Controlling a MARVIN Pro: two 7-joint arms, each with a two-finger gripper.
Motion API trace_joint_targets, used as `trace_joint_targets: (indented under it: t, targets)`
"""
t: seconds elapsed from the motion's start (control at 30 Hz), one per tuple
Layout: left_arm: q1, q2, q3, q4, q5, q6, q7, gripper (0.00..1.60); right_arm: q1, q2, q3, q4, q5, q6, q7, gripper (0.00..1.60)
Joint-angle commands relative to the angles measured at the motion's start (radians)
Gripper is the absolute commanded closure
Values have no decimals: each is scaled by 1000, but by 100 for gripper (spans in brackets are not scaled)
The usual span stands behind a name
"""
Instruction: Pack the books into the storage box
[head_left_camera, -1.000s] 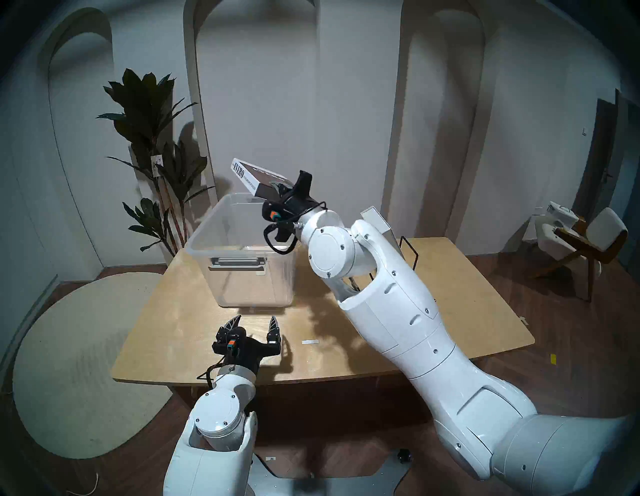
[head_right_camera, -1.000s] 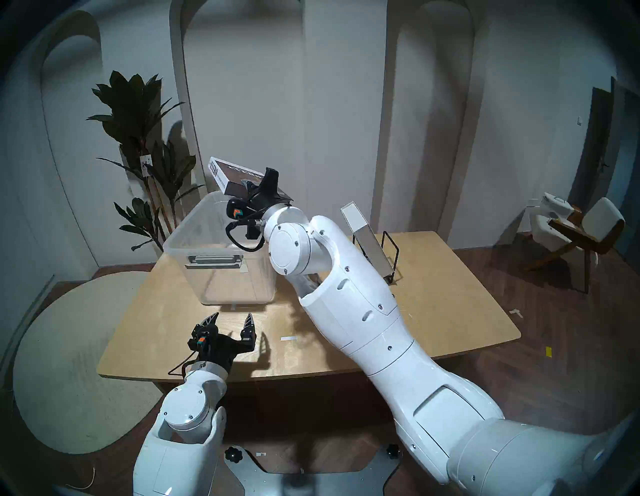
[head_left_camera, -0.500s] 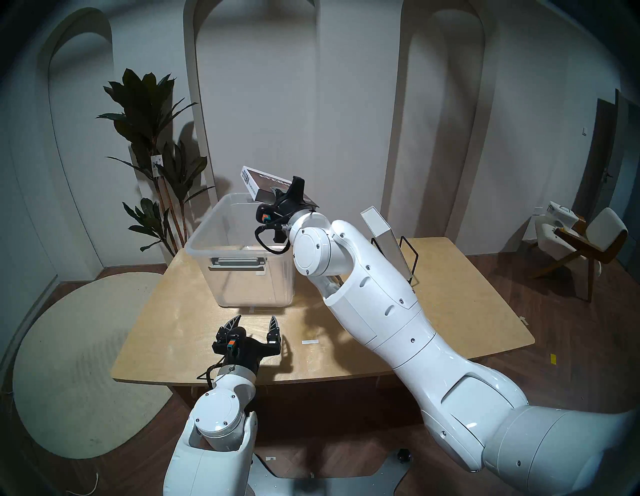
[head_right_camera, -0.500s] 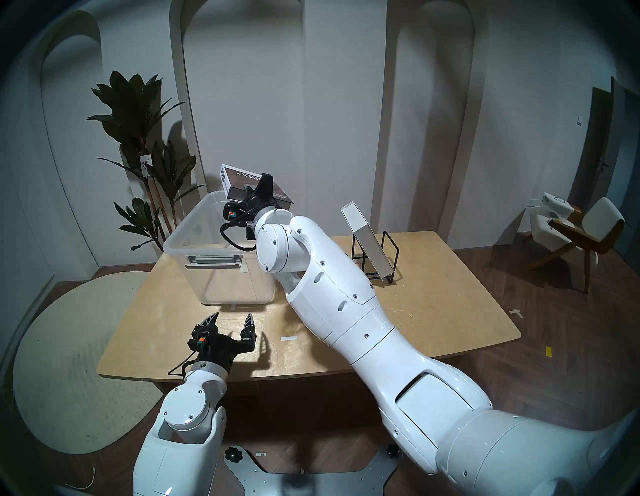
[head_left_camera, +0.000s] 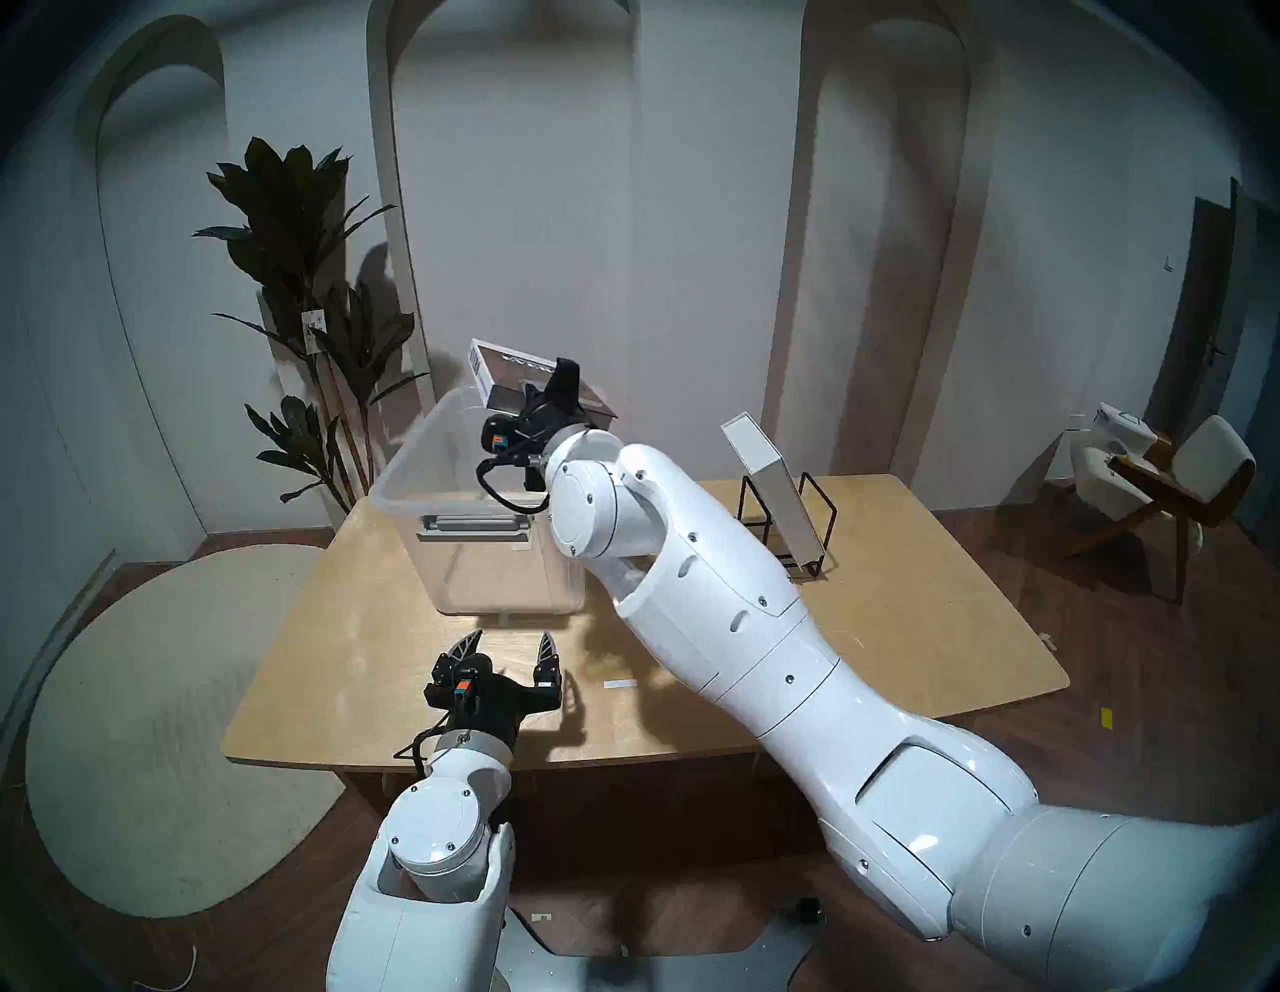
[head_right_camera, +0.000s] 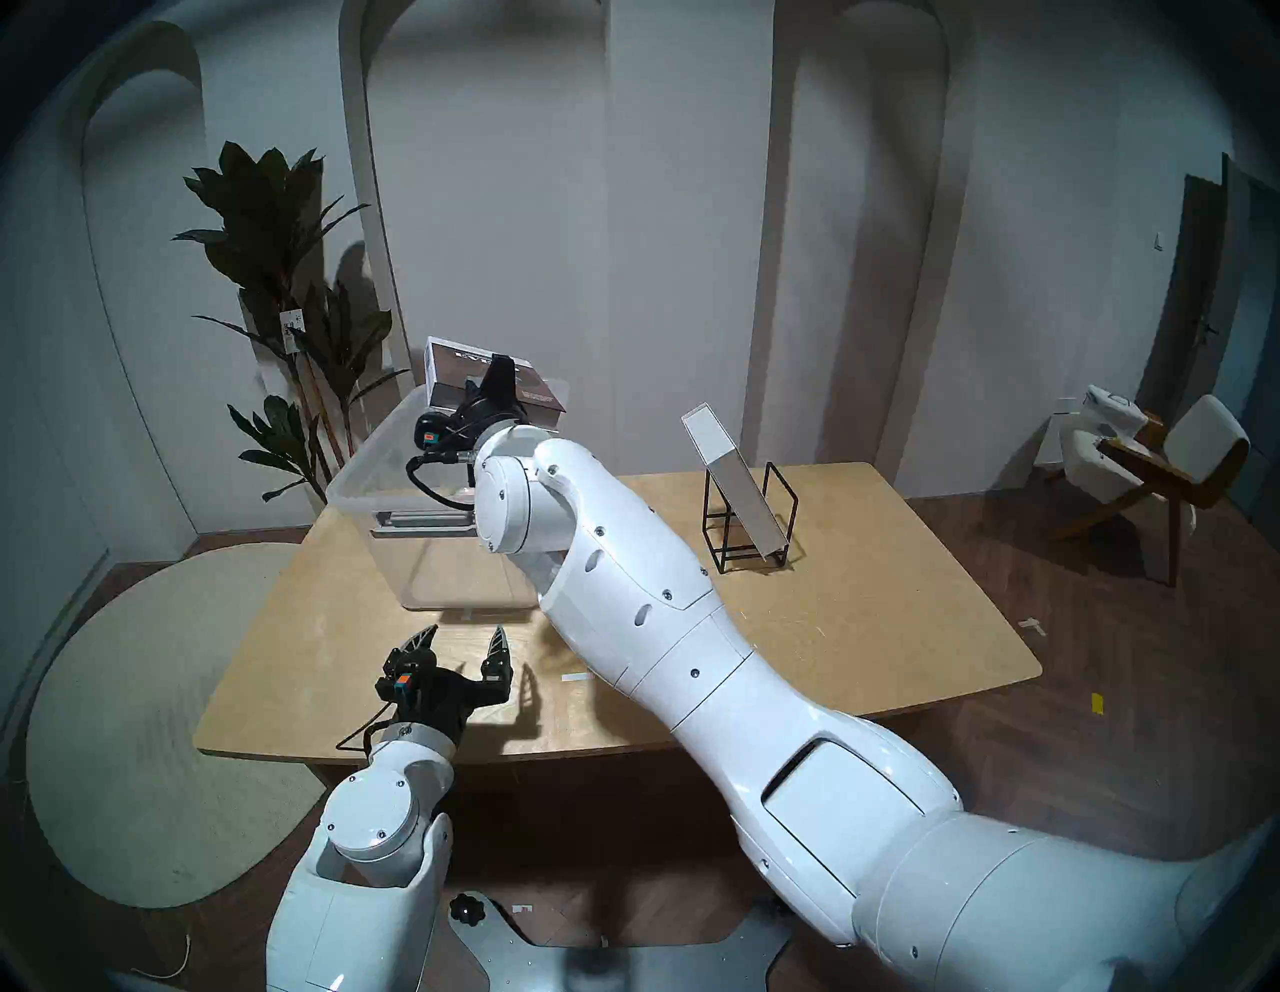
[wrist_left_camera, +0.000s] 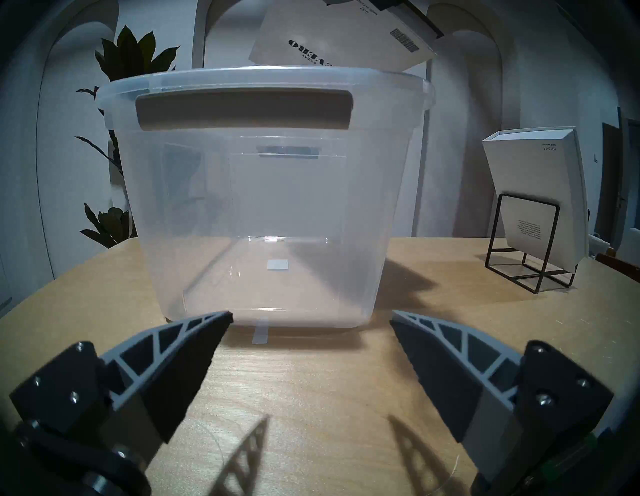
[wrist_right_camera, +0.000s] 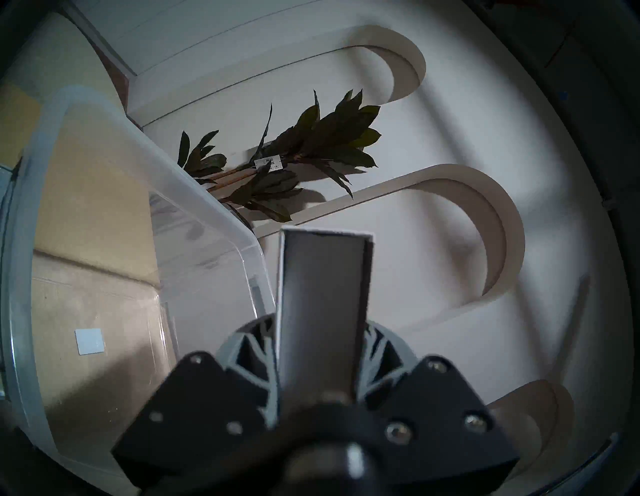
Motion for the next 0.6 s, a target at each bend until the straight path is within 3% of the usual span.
trace_joint_targets:
  t: [0.0, 0.3, 0.57]
  targets:
    - [-5, 0, -2, -23, -2, -4, -1, 0, 26, -36, -21, -7, -33, 44, -9, 160]
    - [-5, 0, -2, -23, -2, -4, -1, 0, 32, -49, -26, 20, -33, 61, -25, 160]
    - [-5, 0, -2, -23, -2, -4, -1, 0, 53, -82, -25, 98, -30, 66, -49, 160]
